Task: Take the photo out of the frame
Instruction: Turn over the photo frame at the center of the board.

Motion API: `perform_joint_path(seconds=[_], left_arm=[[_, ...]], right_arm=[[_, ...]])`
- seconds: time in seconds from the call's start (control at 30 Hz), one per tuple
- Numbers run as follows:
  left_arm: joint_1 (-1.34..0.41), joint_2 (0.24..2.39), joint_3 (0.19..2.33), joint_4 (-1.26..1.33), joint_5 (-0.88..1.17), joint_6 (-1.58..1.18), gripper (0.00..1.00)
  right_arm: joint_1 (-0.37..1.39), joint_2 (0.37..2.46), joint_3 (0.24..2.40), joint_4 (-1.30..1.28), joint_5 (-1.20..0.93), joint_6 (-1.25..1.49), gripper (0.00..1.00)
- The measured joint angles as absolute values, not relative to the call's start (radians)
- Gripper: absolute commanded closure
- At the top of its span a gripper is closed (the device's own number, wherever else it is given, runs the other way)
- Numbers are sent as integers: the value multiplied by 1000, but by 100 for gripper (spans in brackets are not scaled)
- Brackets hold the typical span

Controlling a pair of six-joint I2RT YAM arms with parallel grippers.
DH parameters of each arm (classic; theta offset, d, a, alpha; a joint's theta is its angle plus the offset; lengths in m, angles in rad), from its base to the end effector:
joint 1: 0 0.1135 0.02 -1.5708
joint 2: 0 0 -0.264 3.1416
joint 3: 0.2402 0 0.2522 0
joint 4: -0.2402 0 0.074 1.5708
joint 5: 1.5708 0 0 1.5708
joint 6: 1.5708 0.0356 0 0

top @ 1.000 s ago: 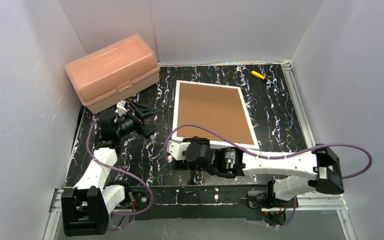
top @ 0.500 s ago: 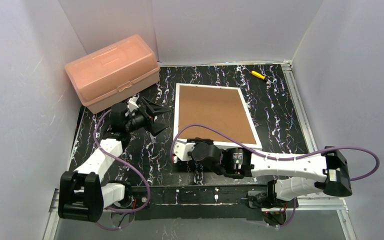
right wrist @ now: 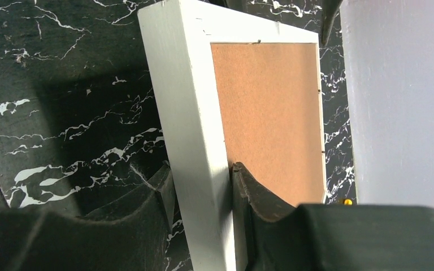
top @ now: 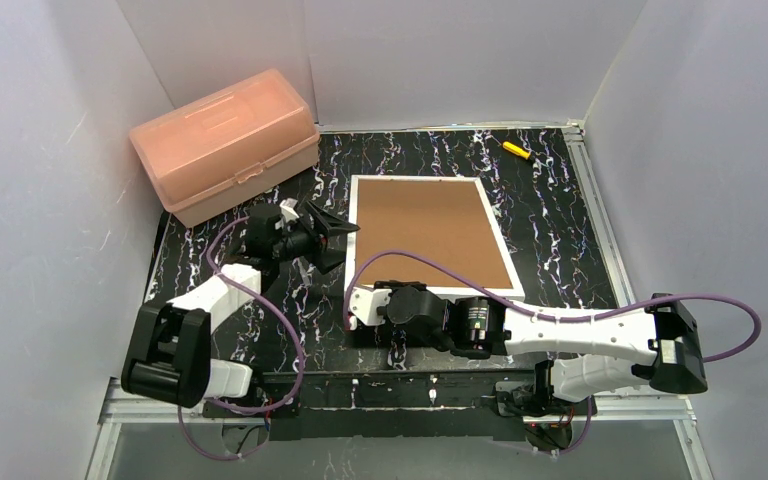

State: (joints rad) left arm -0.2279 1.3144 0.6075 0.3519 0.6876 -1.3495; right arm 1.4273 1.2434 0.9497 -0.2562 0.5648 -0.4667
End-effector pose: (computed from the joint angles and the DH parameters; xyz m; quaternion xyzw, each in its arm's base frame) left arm 0.2613 -0.0838 0.2201 -0.2480 0.7568 -0.5765 0.1827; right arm 0.0583 0.2701 0.2956 -0.6006 0.6000 0.0012 0.5285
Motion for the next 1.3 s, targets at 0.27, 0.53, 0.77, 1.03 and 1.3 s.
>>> perform_joint_path(seconds=[0.27,0.53,0.77,1.03,1.3], left_arm=[[-253,1366,607,386,665,-1359,83],[-258,1379,611,410,673,-1281,99],[-212,1372,611,410,688,-1253,100],[-142,1244,621,276,709,-1178,100],[-132,1119,932,-233,582,-891,100]], right_arm=[[1427,1243,945,-250,547,-459,44],[1422,1243,947,-226,470,-318,1],[1246,1242,1005,-247,315,-187,1],[853,1246,1048,-274,233,57,17],[654,1409,1142,-368,288,258,67]])
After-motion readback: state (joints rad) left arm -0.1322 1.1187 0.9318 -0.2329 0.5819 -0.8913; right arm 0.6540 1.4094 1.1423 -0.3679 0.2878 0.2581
